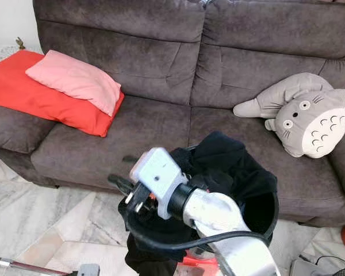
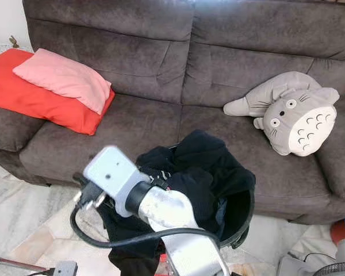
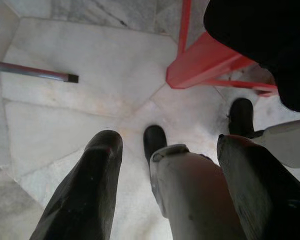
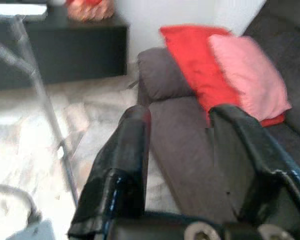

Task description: Hang hanger

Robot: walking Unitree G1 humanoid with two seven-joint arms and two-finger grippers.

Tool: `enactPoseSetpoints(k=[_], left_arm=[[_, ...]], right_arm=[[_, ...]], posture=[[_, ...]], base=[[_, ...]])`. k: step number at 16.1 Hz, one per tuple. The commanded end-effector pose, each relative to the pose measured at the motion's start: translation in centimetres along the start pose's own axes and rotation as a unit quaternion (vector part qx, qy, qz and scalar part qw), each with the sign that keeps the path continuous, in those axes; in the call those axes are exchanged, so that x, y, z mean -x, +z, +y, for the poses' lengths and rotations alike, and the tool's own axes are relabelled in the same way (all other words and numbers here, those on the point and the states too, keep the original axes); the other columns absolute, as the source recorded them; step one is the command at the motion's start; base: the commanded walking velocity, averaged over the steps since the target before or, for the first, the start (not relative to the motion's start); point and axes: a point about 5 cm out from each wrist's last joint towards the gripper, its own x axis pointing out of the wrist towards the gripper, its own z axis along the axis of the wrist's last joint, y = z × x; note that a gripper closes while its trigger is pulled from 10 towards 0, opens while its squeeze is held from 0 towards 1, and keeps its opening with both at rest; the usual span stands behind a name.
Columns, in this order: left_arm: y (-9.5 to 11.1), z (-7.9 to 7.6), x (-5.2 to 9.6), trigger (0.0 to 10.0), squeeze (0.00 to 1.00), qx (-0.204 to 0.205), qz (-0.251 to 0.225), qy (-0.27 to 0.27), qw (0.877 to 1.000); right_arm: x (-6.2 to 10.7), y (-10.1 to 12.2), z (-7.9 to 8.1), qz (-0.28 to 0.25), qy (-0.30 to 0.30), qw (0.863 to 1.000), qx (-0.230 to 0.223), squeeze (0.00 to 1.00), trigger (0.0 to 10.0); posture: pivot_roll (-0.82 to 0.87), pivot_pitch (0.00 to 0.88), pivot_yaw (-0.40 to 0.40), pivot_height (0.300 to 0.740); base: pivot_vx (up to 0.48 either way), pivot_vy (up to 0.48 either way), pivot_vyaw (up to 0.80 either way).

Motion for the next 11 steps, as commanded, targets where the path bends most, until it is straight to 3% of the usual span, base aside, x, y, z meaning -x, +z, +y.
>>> enactPoseSetpoints(k=[1, 2, 3, 4, 6, 7, 8, 10, 11], left_arm=[[-1.7, 0.1, 0.4, 10.0, 0.00, -0.004, 0.029, 0.003, 1.000], [-1.9, 0.4, 0.5, 10.0, 0.00, -0.003, 0.031, 0.005, 1.000], [-2.0, 0.5, 0.6, 10.0, 0.00, 0.000, 0.028, 0.007, 1.000], [-2.2, 0.5, 0.6, 10.0, 0.00, 0.000, 0.029, 0.007, 1.000], [-2.4, 0.4, 0.6, 10.0, 0.00, 0.000, 0.031, 0.007, 0.999], [-2.5, 0.4, 0.7, 10.0, 0.00, -0.001, 0.032, 0.008, 0.999], [-2.4, 0.4, 0.7, 10.0, 0.00, 0.000, 0.032, 0.011, 0.999], [-1.8, 0.4, 0.5, 10.0, 0.00, 0.001, 0.027, 0.017, 0.999], [-1.5, 0.2, 0.3, 10.0, 0.00, -0.001, 0.025, 0.018, 1.000]], right_arm=[[0.8, 1.5, -1.7, -0.041, -0.072, 0.997, 0.009, 1.00, 10.0], [1.2, 2.2, -2.9, -0.065, -0.125, 0.990, 0.021, 0.56, 10.0], [2.1, 2.1, -4.9, -0.061, -0.223, 0.972, 0.033, 0.00, 10.0], [3.6, 1.6, -6.5, -0.052, -0.309, 0.949, 0.039, 0.00, 10.0], [5.3, 1.5, -7.5, -0.048, -0.374, 0.923, 0.070, 0.00, 10.0], [7.6, 1.0, -8.5, -0.046, -0.442, 0.892, 0.082, 0.00, 10.0], [8.9, 0.2, -9.2, -0.030, -0.478, 0.875, 0.075, 0.00, 10.0], [12.5, -3.2, -10.5, 0.041, -0.549, 0.834, 0.020, 0.00, 10.0], [13.1, -3.9, -10.1, 0.029, -0.557, 0.829, -0.026, 0.00, 10.0]], posture=[[-0.15, 0.169, -0.035, 0.740], [-0.15, 0.171, -0.036, 0.740], [-0.15, 0.173, -0.038, 0.740], [-0.15, 0.174, -0.038, 0.740], [-0.15, 0.174, -0.038, 0.740], [-0.15, 0.176, -0.044, 0.740], [-0.15, 0.176, -0.044, 0.740], [-0.14, 0.177, -0.038, 0.740], [-0.14, 0.178, -0.036, 0.740]], base=[[0.000, 0.000, 0.00], [0.000, 0.000, 0.00], [0.000, 0.000, 0.00], [0.000, 0.000, 0.00], [0.000, 0.000, 0.00], [0.000, 0.000, 0.00], [0.000, 0.000, 0.00], [0.000, 0.000, 0.00], [0.000, 0.000, 0.00]])
